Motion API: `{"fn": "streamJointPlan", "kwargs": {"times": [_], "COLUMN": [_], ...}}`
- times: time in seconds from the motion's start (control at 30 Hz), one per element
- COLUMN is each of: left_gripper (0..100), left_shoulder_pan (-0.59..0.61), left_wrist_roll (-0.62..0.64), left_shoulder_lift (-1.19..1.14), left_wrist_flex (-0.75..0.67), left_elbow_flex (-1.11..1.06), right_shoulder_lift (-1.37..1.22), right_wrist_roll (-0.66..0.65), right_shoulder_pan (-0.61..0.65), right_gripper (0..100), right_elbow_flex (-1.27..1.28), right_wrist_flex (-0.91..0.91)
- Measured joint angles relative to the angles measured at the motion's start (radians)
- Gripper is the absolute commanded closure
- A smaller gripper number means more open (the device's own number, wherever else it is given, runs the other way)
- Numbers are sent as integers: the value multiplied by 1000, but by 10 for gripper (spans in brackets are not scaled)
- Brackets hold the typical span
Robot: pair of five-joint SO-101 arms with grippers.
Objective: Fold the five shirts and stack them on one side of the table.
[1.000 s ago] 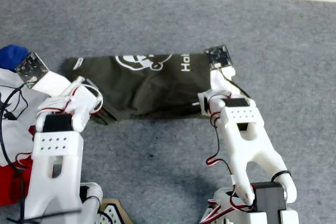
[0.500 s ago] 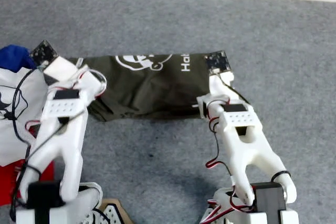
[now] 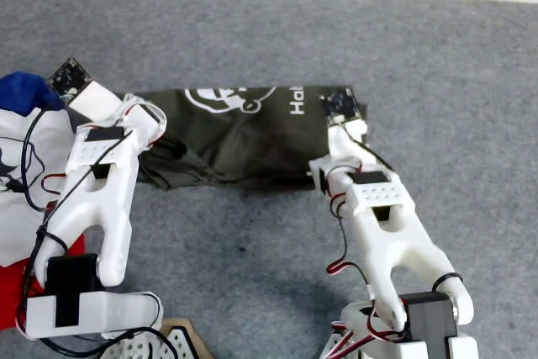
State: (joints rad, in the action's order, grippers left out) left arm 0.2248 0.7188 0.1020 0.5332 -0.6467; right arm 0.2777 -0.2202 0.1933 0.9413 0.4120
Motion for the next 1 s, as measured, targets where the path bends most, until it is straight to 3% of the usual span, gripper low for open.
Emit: {"fn": "streamJointPlan", "kwargs": {"times": [0.17,0.3,0.53,0.67,1.0], "left_gripper": [685,739,871,944,966], "left_shoulder_pan": [28,60,166,232,318], "left_wrist_roll": [0,0,64,86,87], "left_shoulder_lift": [0,0,0,14,184], "left_wrist_flex": [0,0,3,81,262], "left_elbow_flex": [0,0,38,101,58], "right_shoulder_lift": [0,2,81,107,49], "right_wrist_roll": [0,0,0,52,69], "right_shoulder_pan": [3,60,270,393,646], "right_gripper": [893,994,991,991,991], "right_elbow_flex": [0,0,-66,-103,-104], "right_wrist_flex": [0,17,123,132,135]}}
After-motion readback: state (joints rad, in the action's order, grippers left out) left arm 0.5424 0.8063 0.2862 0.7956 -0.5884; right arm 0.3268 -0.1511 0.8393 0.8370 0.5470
